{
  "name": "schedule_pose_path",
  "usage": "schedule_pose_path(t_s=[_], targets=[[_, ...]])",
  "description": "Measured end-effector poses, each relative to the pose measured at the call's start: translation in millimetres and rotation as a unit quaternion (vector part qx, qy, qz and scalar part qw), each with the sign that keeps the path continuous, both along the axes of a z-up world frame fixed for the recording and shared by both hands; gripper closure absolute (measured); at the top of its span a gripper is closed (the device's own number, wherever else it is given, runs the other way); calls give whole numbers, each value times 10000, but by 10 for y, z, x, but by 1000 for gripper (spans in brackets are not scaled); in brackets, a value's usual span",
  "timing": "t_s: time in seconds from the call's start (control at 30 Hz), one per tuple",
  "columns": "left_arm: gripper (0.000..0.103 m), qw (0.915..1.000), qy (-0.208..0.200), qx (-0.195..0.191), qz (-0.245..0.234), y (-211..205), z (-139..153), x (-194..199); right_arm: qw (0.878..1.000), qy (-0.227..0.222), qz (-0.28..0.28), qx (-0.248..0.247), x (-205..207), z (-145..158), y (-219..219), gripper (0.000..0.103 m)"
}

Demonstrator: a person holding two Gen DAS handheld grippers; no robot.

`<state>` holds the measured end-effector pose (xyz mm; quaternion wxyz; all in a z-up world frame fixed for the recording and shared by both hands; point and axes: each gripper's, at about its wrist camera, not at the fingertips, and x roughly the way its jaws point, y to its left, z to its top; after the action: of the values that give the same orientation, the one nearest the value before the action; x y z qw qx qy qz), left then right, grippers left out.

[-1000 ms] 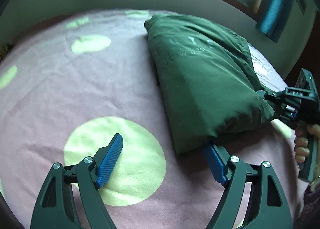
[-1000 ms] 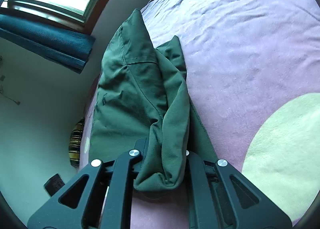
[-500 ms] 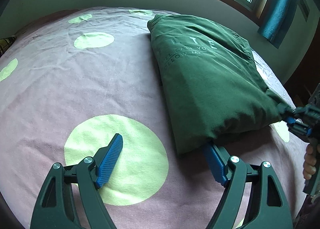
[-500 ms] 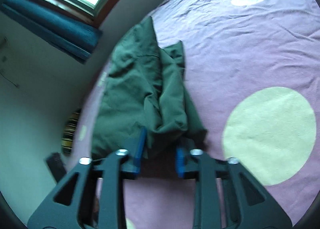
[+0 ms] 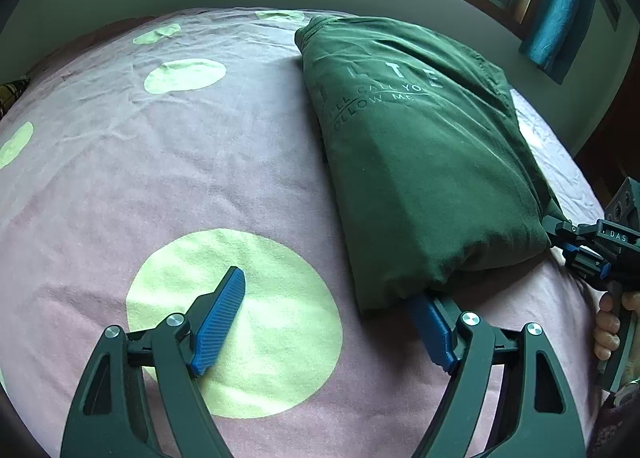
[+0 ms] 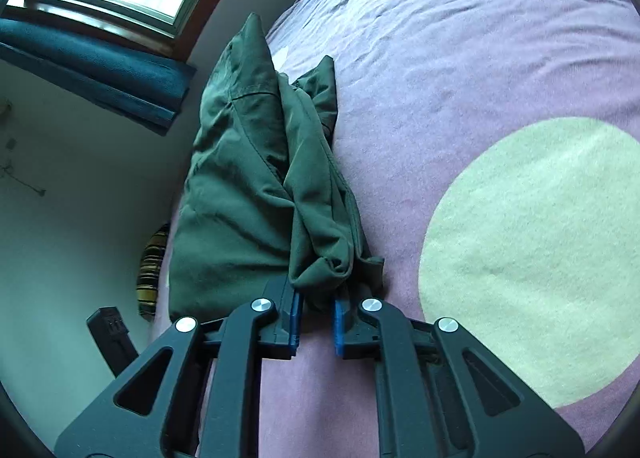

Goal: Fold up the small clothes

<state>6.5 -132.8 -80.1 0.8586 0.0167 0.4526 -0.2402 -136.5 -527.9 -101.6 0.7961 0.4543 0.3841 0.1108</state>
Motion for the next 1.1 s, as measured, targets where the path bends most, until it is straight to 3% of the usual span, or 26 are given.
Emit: schedule_pose_path(t_s=[0.1,0.17,0.3,0.37,0.47,0.63,0.83,0.93,1.1], targets=[[24,9998,-2,-119,-176,81,34,-63,9999,26,82,63,-90,83,-81,78],[24,9987,22,-378,-330,185,89,-108,9996,-32,-11,-278,-196,226,-170,51],[23,9912,140,-1171,-599,419,322,-63,9990,-432,15,-122,-189,436,-363,37],[23,9889,171,-1364,-564,415,400,74,9985,-540,99,-67,11,511,-422,30],[23,9851,381,-1569,-586,301,423,446,9974,-565,399,-198,458,554,-400,26],[23,9822,667,-1595,-739,-1,284,1143,9965,-365,739,-170,1183,408,-448,24],[22,9733,1062,-1880,-783,-261,106,1903,9940,-184,1052,226,1847,159,-455,23],[18,9693,1220,-1972,-821,-403,21,2171,9928,-231,1092,438,2067,105,-475,18],[17,9503,1877,-2363,-762,-529,-152,2521,9896,-307,1252,636,2234,97,-506,19]])
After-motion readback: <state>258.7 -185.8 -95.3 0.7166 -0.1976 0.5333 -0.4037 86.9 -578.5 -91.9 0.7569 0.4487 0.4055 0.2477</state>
